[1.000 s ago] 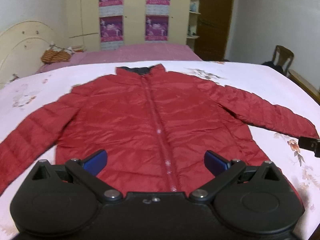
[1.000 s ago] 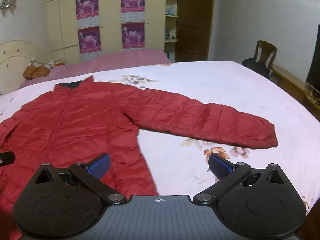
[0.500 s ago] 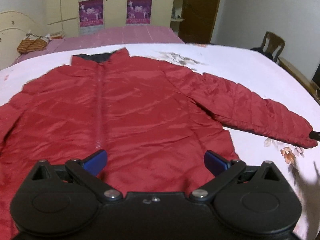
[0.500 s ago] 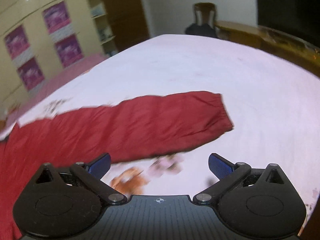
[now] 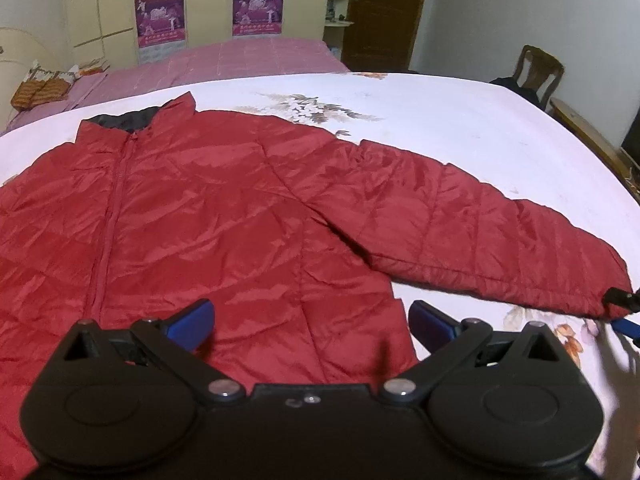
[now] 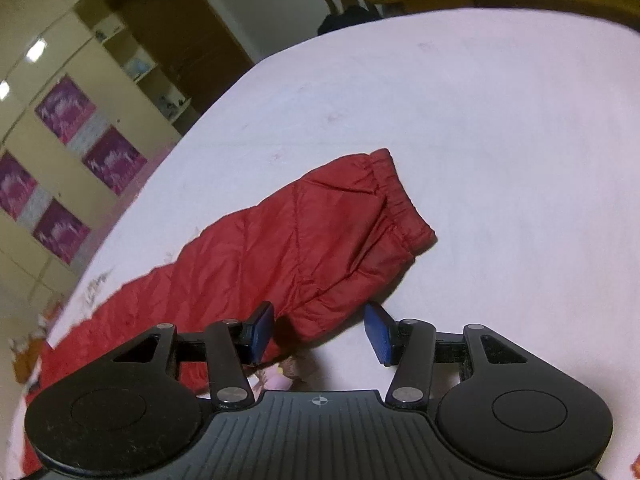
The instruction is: Fold large clothes
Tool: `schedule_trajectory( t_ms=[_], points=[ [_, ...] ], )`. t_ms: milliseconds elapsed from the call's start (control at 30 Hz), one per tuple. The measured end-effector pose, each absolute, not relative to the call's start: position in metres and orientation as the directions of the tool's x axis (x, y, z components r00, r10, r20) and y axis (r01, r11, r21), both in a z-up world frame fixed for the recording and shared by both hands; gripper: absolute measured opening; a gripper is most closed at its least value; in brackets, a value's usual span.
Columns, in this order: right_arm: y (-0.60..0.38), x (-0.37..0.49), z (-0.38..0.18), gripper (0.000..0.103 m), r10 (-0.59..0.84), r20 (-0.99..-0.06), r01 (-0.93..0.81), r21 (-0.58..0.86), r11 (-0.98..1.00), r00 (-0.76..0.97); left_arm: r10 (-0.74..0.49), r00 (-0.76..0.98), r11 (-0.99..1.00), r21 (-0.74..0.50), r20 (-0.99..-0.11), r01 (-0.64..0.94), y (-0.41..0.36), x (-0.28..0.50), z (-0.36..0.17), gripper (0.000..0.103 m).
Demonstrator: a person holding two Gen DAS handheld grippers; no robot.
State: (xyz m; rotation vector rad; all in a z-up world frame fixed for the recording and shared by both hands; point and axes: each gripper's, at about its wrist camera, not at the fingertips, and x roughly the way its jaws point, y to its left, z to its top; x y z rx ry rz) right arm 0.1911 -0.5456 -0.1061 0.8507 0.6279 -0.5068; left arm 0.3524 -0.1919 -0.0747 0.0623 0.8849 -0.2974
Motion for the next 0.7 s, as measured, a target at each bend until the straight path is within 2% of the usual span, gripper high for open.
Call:
schedule_trajectory(
  t_ms=[167,267,367,400,567,700],
  points=[
    [-0.559,0.19,-0.11,0.05,-0.203,-0.64,0.634,0.568,0.525,0.741,-0.197,0.606,0.972,-0.074,-0.77,0.222,-0.181,0.363,-0.069,0.103],
    [-0.553,0.195,-0.112,0.049,-0.235,-0.619,0.622,0.538,0.568,0.75,-0.185,0.598,0.978,-0.087,-0.78,0.189,-0.168,0.371,-0.069,0.103],
    [-0.548,0.199,-0.109,0.019,-0.259,-0.625,0.626,0.486,0.61,0.737,-0.167,0.592,0.985,-0.102,-0.788,0.141,-0.148,0.373,-0.069,0.103],
    [-0.547,0.198,-0.109,0.011,-0.267,-0.628,0.63,0.471,0.618,0.731,-0.157,0.593,0.987,-0.102,-0.79,0.125,-0.141,0.374,-0.068,0.103],
    [-0.539,0.217,-0.097,0.005,-0.308,-0.608,0.609,0.381,0.696,0.732,-0.085,0.603,0.996,-0.065,-0.794,0.054,-0.097,0.374,-0.066,0.103],
    [-0.502,0.244,-0.071,0.005,-0.249,-0.547,0.489,0.35,0.799,0.799,-0.073,0.609,0.994,-0.111,-0.79,-0.025,-0.049,0.374,-0.067,0.103]
  ],
)
